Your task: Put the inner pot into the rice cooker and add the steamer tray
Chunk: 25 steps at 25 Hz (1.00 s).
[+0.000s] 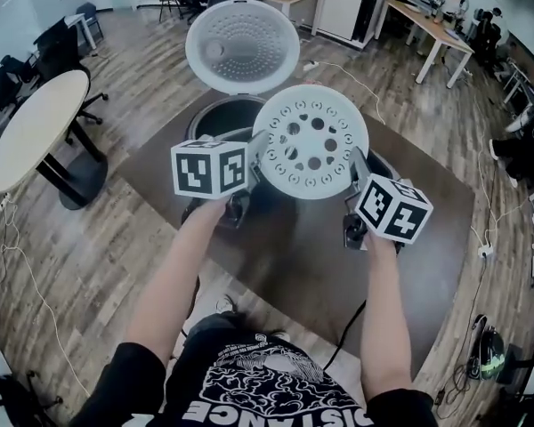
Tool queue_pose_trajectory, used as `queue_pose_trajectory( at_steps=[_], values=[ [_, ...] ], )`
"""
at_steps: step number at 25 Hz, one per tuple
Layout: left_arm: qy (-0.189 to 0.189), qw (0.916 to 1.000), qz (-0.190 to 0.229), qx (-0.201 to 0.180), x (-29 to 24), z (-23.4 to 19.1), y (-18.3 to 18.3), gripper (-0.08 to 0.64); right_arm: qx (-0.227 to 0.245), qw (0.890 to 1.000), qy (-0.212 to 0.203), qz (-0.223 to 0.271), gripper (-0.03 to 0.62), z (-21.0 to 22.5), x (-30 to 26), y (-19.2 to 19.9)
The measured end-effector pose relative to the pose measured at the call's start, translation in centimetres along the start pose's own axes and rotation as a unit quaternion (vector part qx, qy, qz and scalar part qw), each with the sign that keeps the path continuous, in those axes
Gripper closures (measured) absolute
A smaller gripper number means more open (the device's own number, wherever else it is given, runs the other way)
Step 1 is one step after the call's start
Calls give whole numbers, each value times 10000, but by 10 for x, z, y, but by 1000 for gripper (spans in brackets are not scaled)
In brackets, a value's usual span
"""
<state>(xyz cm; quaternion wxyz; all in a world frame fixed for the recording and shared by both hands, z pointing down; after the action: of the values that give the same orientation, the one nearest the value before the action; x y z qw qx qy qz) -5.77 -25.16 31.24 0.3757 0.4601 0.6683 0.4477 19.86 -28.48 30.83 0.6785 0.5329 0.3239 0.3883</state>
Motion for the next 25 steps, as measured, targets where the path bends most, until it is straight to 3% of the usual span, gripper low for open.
queue_pose_trajectory(
  at_steps=[14,25],
  values=[
    [-488,9982,353,19,37,-76,-45,474,-93,9979,-628,-114,514,-78,-65,2],
    [-569,9975,390,147,48,-132,-50,474,-126,9973,-663,-297,514,-119,-102,26]
  ],
)
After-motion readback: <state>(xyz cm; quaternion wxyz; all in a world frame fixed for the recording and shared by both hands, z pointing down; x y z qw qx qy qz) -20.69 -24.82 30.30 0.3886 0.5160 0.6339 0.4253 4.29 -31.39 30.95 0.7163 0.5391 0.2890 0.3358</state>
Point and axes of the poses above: the fingertips, and each gripper's own axes: x backward along the fingers, z to its right, y out of its underside, the point moved 7 cm from there along x, backward along the fingers, and after that the axes turned 12 degrees about z, right-handed, at the moved point
